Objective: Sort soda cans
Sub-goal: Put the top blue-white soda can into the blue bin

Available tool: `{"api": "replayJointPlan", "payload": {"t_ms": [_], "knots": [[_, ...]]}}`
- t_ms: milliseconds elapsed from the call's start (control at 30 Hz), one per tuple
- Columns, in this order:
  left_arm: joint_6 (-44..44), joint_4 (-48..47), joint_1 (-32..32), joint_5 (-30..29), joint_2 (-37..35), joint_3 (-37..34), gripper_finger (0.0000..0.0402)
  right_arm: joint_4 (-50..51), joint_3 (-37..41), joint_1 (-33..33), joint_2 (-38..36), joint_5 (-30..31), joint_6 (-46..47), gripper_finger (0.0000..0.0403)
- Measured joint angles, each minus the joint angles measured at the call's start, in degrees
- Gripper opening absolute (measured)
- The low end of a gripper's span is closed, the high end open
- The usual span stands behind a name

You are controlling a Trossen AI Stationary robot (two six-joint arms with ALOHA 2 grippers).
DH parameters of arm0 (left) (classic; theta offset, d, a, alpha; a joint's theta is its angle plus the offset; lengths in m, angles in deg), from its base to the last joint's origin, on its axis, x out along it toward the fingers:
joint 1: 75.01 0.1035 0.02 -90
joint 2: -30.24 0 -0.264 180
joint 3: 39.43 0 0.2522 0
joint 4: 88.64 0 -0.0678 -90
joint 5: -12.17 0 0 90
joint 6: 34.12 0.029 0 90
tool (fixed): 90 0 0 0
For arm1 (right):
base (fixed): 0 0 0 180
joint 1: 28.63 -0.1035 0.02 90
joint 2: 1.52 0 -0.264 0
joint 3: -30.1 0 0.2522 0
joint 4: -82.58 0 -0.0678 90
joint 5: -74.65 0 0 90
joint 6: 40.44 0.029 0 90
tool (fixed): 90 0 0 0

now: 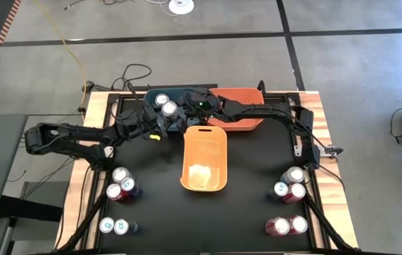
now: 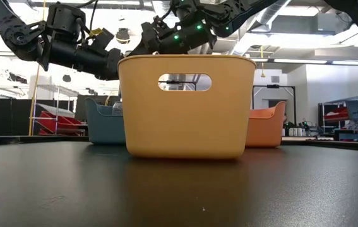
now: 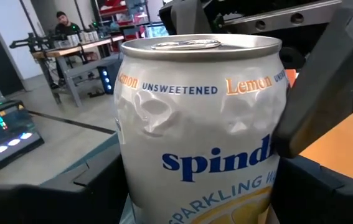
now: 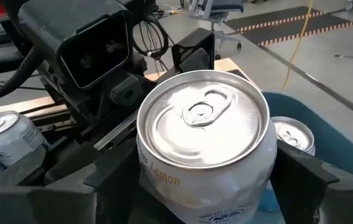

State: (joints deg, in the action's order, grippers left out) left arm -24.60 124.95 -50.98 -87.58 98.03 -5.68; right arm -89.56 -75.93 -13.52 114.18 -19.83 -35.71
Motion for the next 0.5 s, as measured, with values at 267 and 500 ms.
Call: {"api": "replayJointPlan", "payload": {"t_ms": [267, 500], "knots": [[-1.2, -1.32, 0.0, -0.21, -0.02, 0.0, 0.0323, -0.05, 0.01, 0.02, 0.02, 0.05, 0.08, 0.0264], [-2.32, -11.89, -0.04, -1.01, -3.31, 0.11, 0.0355, -0.46, 0.01, -0.2, 0.09, 1.21, -0.24, 0.0256]]}}
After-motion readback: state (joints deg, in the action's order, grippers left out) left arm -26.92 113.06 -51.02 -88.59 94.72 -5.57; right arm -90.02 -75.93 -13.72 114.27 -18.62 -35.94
